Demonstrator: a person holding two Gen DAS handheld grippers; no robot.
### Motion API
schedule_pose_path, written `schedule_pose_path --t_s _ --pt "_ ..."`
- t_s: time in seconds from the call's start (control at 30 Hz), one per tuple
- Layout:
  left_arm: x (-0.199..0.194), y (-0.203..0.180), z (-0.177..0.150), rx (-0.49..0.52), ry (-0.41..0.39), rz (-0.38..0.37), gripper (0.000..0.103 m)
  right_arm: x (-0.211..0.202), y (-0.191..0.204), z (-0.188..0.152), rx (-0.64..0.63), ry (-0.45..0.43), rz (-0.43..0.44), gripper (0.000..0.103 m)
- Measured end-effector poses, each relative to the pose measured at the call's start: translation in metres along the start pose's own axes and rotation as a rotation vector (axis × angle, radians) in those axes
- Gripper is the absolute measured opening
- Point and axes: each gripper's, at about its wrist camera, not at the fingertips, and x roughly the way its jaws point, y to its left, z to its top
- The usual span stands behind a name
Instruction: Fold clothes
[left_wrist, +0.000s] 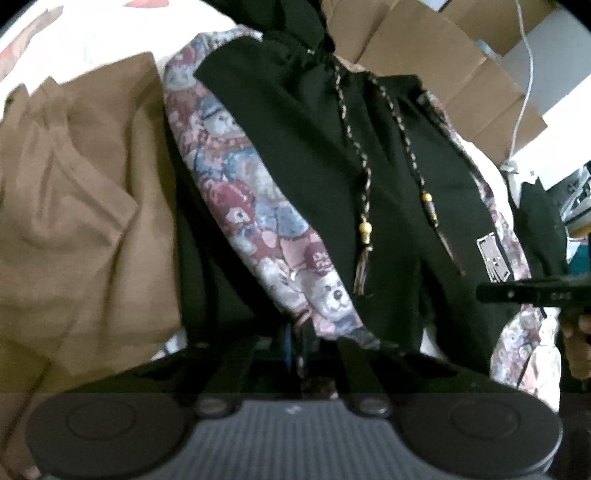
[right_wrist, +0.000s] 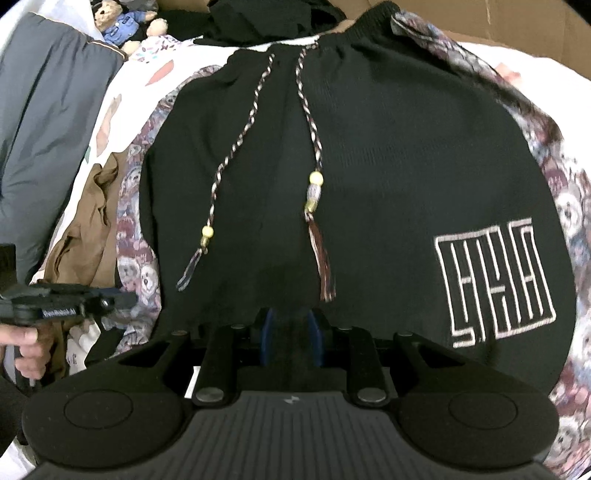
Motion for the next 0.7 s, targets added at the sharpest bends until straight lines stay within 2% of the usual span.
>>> schedule_pose_path --t_s 0.13,0.2,0.4,0.57,0.67,0.7 --pt "-0.039 0.011 0.000 0.018 -0.020 0.039 0.003 -0.002 -0.001 -0.006 0.015 -0.001 0.007 0.025" --pt "-0.061 0.020 0.001 0.025 -0.032 0.082 0.003 -0.003 0.000 -0.008 0.007 -0.002 0.017 0.025" --pt "-0.097 0.045 0.004 0.040 -0.028 0.228 0.003 0.003 0.014 -0.012 -0.030 0.017 0.053 0.025" --pt "-0.108 0.063 0.002 0.085 0.009 0.307 0.002 0.011 0.027 -0.015 -0.045 0.057 0.093 0.026" --pt "-0.106 0.075 0.002 0.102 0.034 0.342 0.002 0.019 0.041 -0.017 -0.056 0.095 0.130 0.043" --pt "-0.104 0.079 0.002 0.106 0.042 0.352 0.003 0.021 0.046 -0.018 -0.059 0.104 0.141 0.045"
